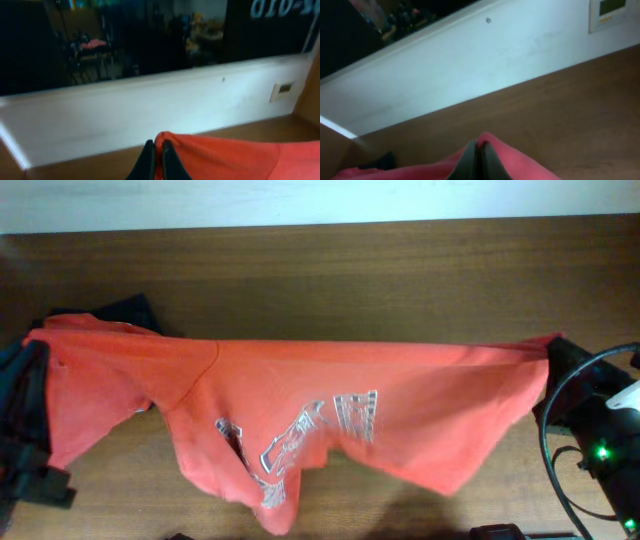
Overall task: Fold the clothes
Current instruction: 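Lift the shirt with both grippers, stretch it and lay it flat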
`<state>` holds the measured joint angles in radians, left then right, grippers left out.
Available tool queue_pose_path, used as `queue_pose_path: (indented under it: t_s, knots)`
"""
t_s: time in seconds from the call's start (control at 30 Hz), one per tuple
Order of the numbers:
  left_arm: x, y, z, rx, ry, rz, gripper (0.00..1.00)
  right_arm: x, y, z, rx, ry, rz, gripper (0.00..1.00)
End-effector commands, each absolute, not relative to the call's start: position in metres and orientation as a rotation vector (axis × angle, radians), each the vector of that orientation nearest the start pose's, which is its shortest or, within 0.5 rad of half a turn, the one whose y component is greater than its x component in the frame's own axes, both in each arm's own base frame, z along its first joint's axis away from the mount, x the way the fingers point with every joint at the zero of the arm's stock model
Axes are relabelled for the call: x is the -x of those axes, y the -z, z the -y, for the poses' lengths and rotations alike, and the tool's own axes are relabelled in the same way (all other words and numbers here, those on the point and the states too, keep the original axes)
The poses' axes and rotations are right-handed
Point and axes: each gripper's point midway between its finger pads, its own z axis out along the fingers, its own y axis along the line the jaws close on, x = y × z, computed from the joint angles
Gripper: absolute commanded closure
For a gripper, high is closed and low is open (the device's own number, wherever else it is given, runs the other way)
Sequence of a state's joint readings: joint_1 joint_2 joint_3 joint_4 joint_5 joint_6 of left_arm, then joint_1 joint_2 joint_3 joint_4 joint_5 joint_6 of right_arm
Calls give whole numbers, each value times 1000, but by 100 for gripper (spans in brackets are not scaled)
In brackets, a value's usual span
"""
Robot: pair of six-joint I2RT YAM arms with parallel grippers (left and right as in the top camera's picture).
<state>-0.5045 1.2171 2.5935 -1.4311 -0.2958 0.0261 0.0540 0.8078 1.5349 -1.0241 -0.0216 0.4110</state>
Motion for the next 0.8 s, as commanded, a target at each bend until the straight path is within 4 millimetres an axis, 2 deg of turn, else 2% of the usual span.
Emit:
queue_pose_path:
  t_s: [0.0, 0.13, 0.27, 0.33, 0.37, 0.4, 0.43, 0.5, 0.53, 0.57, 0.6, 0.63, 0.67, 0.7, 0.73, 0.77]
  knots:
    - [-190, -587, 24, -154, -17, -1690, 100, -218, -428, 2, -385, -234, -1897, 96]
    - [-235, -565, 45, -188, -82, -1794, 100, -234, -403, 1, -403, -210, -2011, 96]
    - [-315, -516, 81, -275, -216, -1954, 100, -279, -363, -1, -427, -172, -2177, 96]
    - [-361, -486, 99, -315, -271, -2021, 100, -313, -337, 1, -446, -129, -2252, 96]
    - [-372, -478, 102, -321, -284, -2036, 100, -318, -333, 2, -452, -117, -2262, 96]
    - [-407, -451, 111, -344, -326, -2081, 100, -347, -310, 6, -473, -66, -2307, 96]
    - [-426, -435, 114, -352, -347, -2108, 100, -358, -301, 8, -481, -48, -2321, 96]
    - [-469, -394, 121, -375, -379, -2161, 100, -395, -271, 8, -487, -29, -2359, 96]
    - [-500, -362, 127, -398, -398, -2192, 99, -416, -253, 7, -489, -24, -2371, 91]
    - [-521, -337, 130, -411, -414, -2213, 93, -432, -238, 7, -492, -18, -2377, 68]
    - [-534, -318, 130, -423, -435, -2230, 72, -442, -226, 9, -498, -13, -2386, 44]
    - [-542, -304, 127, -417, -466, -2250, 57, -447, -215, 12, -509, -4, -2403, 31]
    - [-546, -292, 122, -413, -498, -2273, 53, -449, -209, 16, -520, 5, -2417, 27]
    - [-547, -287, 118, -403, -516, -2286, 44, -447, -201, 24, -546, 19, -2436, 23]
    - [-546, -285, 111, -383, -537, -2300, 24, -443, -198, 33, -575, 32, -2449, 21]
    - [-543, -289, 105, -368, -552, -2301, 17, -439, -198, 42, -601, 42, -2454, 20]
